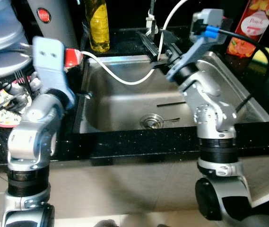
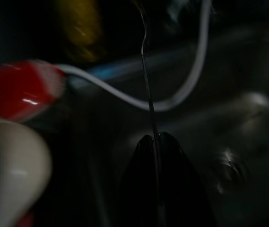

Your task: Kitchen organization

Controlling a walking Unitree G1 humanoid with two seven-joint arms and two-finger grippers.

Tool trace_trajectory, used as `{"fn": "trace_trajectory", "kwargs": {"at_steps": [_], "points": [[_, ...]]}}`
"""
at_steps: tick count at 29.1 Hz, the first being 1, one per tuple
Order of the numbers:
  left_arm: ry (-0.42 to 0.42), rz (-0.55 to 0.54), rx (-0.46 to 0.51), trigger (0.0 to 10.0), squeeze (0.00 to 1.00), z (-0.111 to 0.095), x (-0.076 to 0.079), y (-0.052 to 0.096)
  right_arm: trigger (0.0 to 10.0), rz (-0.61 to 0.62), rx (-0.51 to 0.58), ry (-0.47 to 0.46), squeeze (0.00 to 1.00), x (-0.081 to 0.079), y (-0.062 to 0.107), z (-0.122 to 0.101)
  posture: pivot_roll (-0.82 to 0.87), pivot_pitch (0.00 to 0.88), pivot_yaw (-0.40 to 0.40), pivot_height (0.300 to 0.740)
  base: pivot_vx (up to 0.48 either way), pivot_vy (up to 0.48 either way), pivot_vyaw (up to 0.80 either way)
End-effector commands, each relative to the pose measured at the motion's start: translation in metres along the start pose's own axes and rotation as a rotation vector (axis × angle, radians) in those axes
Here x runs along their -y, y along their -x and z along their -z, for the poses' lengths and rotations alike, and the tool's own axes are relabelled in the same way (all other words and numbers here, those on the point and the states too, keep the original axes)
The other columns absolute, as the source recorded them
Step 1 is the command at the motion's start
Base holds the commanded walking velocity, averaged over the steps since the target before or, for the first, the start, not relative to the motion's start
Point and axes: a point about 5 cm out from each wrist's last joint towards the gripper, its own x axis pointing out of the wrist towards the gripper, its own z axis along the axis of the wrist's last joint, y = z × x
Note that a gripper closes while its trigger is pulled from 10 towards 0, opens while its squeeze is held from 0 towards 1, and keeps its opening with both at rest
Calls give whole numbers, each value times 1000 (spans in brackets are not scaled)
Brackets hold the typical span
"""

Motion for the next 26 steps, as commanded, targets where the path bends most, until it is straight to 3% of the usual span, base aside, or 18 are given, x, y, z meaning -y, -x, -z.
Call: {"fn": "trace_trajectory", "kwargs": {"at_steps": [1,2,4,7,8,9,11,12,13,14,15,16,17,20,23,25,26], "points": [[-21,3,-109,10000,0,16,-2,-4,10000,10,-9,20,0,-1,5,1,38,0,171,740,0,0,0],[-27,-10,-152,10000,1000,26,-5,-8,10000,13,-19,30,0,-1,9,6,30,1,181,740,0,0,0],[-44,-40,-198,10000,1000,38,-9,-11,10000,37,-25,30,0,-4,14,10,13,0,184,740,0,0,0],[-46,-41,-178,10000,1000,32,-9,-12,10000,39,-10,6,0,-5,14,5,19,0,176,740,0,0,0],[-56,-102,-79,10000,0,13,-16,-14,10000,35,2,18,0,-2,10,-1,52,0,168,740,0,0,0],[-59,-152,-20,10000,0,3,-22,-15,10000,33,6,30,0,1,8,-2,52,0,168,740,0,0,0],[-78,-446,171,10000,0,-17,-53,0,10000,-18,9,47,0,-2,2,3,96,0,122,740,0,0,0],[-78,-547,213,10000,0,-20,-63,8,10000,-37,6,49,0,-4,0,6,106,0,107,740,0,0,0],[-78,-547,213,10000,0,-20,-63,8,10000,-37,6,49,0,-4,0,6,106,0,107,740,0,0,0],[-91,-608,232,10000,0,-22,-70,19,10000,-69,2,19,0,-10,-5,7,150,0,49,740,0,0,0],[-142,-667,188,10000,0,-20,-77,36,10000,-142,5,-8,0,-23,-16,3,182,0,2,740,0,0,0],[-142,-667,188,10000,0,-20,-77,36,10000,-142,5,-8,0,-23,-16,3,182,0,2,740,0,0,0],[-125,-719,160,10000,0,-16,-84,45,10000,-181,5,-15,0,-27,-22,1,199,0,-38,740,0,0,0],[-61,-864,93,10000,0,6,-97,61,10000,-219,-17,12,0,-28,-27,8,212,0,-49,740,0,0,0],[43,-873,50,10000,0,17,-93,67,10000,-217,-24,-19,0,-27,-24,7,218,0,-34,740,0,0,0],[69,-873,43,10000,0,16,-94,68,10000,-221,-19,-32,0,-28,-24,4,222,0,-26,740,0,0,0],[97,-927,14,10000,0,20,-102,70,10000,-225,-10,-31,0,-27,-24,3,238,0,-14,740,0,0,0]]}}
